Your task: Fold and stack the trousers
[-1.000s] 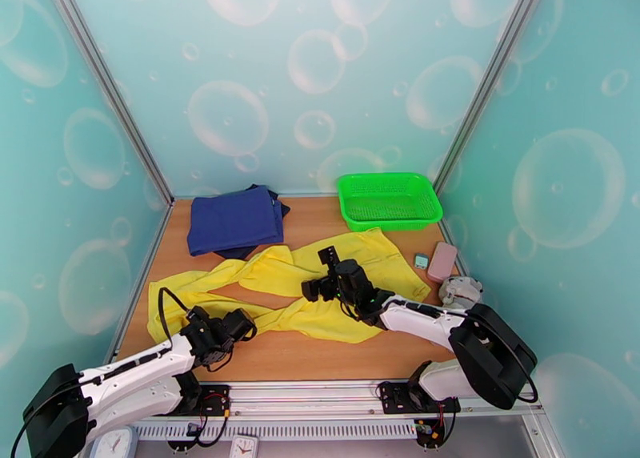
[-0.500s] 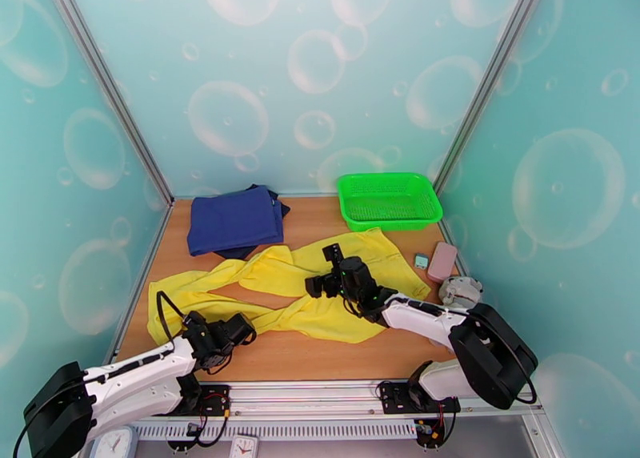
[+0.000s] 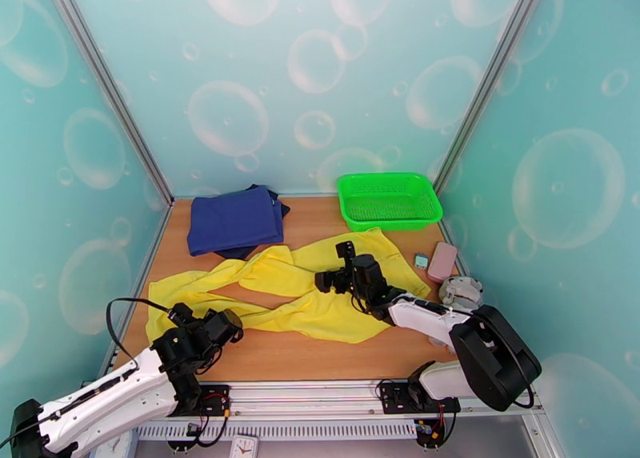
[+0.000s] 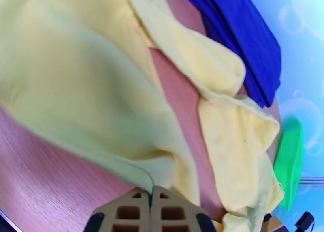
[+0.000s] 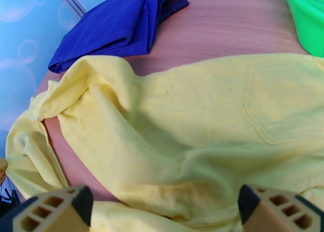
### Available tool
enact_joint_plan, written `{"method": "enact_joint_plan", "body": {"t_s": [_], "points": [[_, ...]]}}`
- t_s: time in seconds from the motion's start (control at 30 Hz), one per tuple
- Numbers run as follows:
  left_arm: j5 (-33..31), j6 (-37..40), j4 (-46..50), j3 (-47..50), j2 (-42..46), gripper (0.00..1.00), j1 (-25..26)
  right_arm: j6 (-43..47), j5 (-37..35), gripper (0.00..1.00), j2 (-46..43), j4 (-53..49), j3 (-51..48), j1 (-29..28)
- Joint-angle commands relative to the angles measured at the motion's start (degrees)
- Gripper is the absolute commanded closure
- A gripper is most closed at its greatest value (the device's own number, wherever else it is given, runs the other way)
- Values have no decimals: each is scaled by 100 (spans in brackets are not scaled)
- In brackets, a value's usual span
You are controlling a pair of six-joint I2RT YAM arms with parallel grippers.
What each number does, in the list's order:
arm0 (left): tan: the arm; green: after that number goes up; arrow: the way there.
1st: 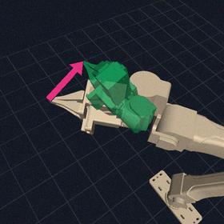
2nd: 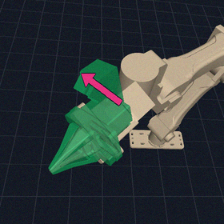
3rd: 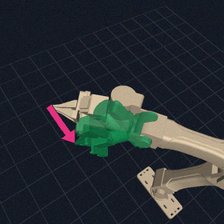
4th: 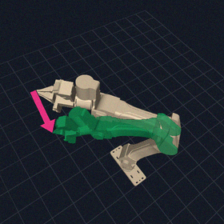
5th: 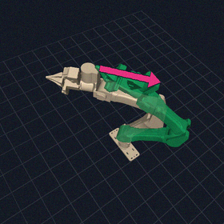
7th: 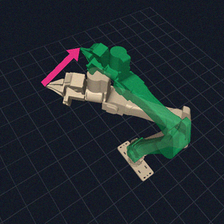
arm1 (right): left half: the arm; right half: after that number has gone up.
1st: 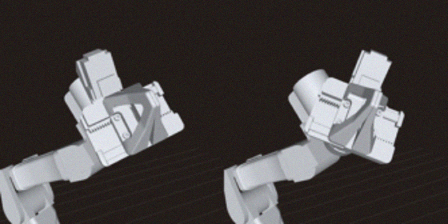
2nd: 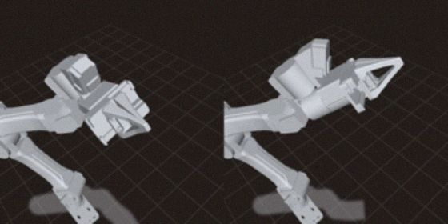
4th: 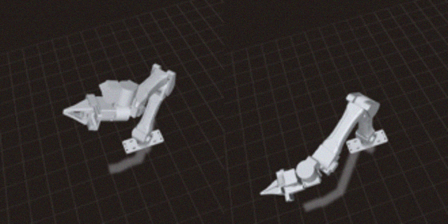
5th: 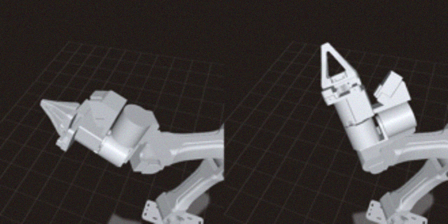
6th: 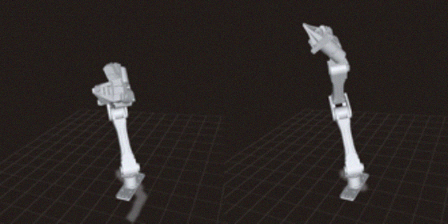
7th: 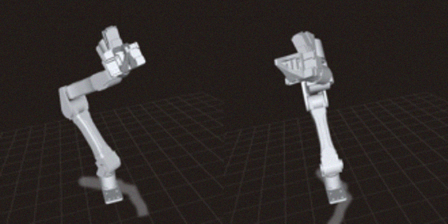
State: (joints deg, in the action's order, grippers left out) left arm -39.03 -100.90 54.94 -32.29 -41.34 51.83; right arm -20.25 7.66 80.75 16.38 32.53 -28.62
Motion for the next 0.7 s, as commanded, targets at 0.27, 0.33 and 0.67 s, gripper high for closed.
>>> {"method": "enact_joint_plan", "body": {"t_s": [0.27,0.33,0.67], "points": [[-776,1159,241,-1144,210,100,40,-610,-240,1,825,-14,12,636],[-938,1618,-186,-1250,-86,100,-211,-632,-265,1,900,-34,41,706],[713,4045,-2852,-2056,-2649,100,-2939,-686,-292,1,1030,-43,16,882]]}}
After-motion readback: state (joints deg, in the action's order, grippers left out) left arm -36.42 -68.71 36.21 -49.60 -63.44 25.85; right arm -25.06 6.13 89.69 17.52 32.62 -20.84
